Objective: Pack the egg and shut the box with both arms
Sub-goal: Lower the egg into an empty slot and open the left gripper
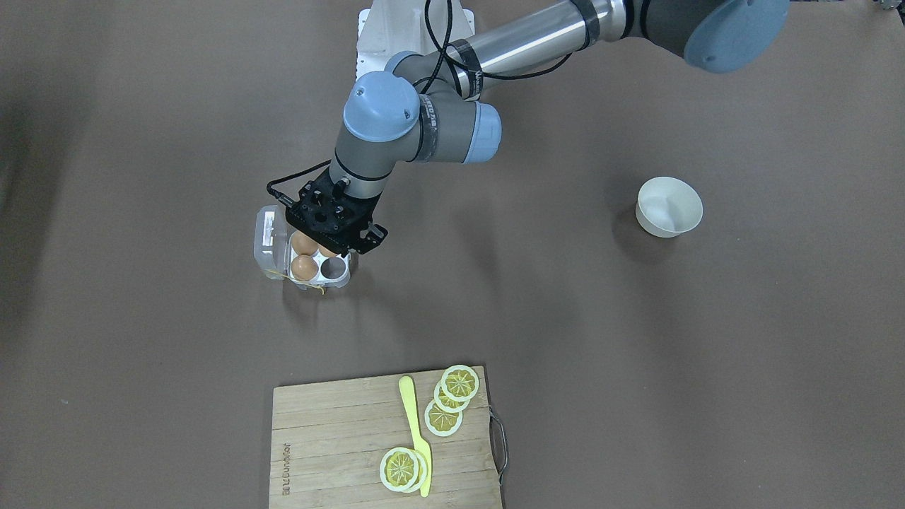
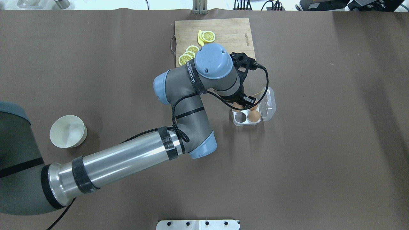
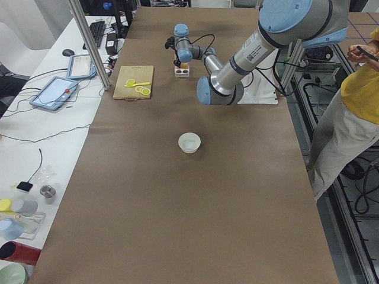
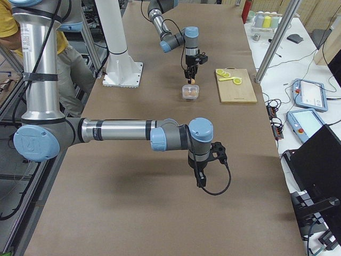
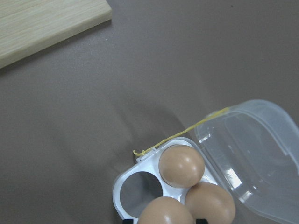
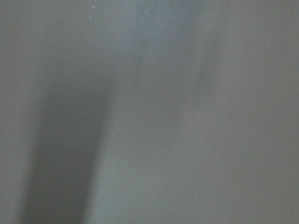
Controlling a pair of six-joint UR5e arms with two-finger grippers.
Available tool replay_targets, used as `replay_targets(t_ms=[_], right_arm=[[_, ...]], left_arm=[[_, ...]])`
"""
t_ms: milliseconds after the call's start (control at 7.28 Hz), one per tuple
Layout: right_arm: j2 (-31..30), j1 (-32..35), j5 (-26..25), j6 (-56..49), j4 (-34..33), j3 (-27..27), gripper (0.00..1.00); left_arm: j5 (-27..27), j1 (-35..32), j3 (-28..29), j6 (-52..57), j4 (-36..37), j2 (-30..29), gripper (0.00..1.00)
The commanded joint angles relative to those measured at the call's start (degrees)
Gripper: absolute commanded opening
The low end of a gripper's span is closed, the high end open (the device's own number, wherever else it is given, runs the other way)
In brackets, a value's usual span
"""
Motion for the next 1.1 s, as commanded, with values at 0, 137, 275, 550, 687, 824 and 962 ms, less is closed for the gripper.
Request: replay_targets(t_ms=[0, 137, 275, 550, 687, 824, 962], right_arm=[[0.0, 0.0, -0.7, -0.1, 0.0, 0.0, 1.00], [0.0, 0.0, -0.8, -0.1, 0.0, 0.0, 1.00], [0.0, 0.0, -0.8, -0.3, 0.0, 0.0, 1.00], [0.0, 0.0, -0.8, -0.5, 0.1, 0.0, 1.00], [0.0, 0.0, -0.6, -0.4, 0.0, 0.1, 1.00], [0.5, -0.2, -0.1, 0.1, 0.0, 0.5, 1.00], [1.6, -0.4, 1.6, 0.2, -0.1, 0.5, 1.00]], left_arm=[[0.7, 0.3, 0.8, 0.0, -1.0, -0.2, 0.16], [0.7, 0.6, 0.9, 0.0, -1.1, -0.2, 0.30], [1.1, 0.6, 0.9, 0.0, -1.1, -0.2, 0.71], [1.4, 0.6, 0.9, -1.6, -1.0, -0.2, 0.97], [1.1, 0.6, 0.4, -4.5, -0.9, -0.2, 0.98], [1.0, 0.0, -2.6, -5.0, 0.1, 0.4, 0.98], [-2.9, -1.7, -7.8, -4.5, 8.6, 3.6, 0.97]])
